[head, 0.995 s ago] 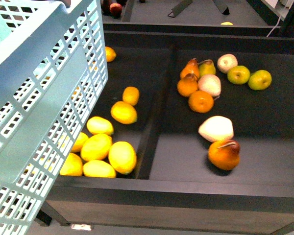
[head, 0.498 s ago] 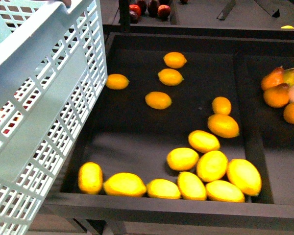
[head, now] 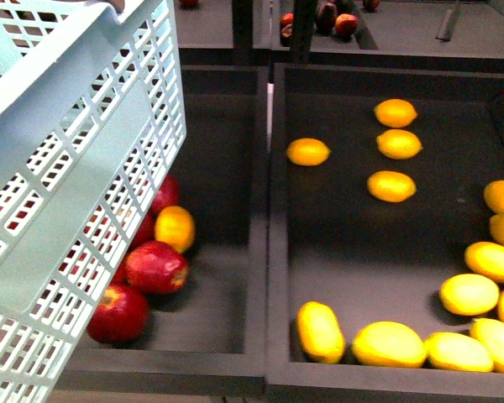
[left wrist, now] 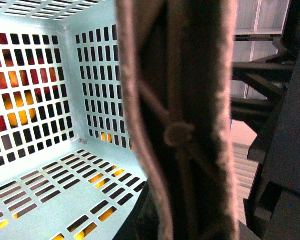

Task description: Pick lemon and mango into basket

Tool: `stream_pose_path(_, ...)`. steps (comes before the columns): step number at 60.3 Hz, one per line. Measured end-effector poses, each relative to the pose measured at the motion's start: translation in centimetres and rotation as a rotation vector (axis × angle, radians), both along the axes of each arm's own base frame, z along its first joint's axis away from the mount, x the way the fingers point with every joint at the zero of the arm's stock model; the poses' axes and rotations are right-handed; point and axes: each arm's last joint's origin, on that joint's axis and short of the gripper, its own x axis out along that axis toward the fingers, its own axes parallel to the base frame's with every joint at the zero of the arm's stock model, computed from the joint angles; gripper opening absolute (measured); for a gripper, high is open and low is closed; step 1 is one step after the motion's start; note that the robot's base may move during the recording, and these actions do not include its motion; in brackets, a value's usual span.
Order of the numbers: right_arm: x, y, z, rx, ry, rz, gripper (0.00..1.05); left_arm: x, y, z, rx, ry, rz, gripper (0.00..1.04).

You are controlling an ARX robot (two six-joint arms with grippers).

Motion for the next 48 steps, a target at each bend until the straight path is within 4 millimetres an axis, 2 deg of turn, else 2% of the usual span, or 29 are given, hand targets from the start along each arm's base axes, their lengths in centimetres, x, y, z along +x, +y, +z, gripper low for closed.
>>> stream_pose_path(25,0.0,0.0,0.0,-0.001,0.000,0.010,0.96,0.1,0.3,-0.1,0.011,0.003,0.029,0.05)
stream_pose_path(30,0.0,0.0,0.0,0.000,0.001,0.006,0.96,0.2,0.4,0.2,0.141,0.087,0.051,0.05)
stream_pose_path(38,0.0,0.0,0.0,0.000,0.001,0.003,0.96,2.8,0.3,-0.6,0.394,0.147,-0.066,0.05)
stream_pose_path(48,0.0,0.0,0.0,0.000,0.001,0.003,0.96,7.2,0.1,-2.5,0.470,0.159,-0.172,0.05)
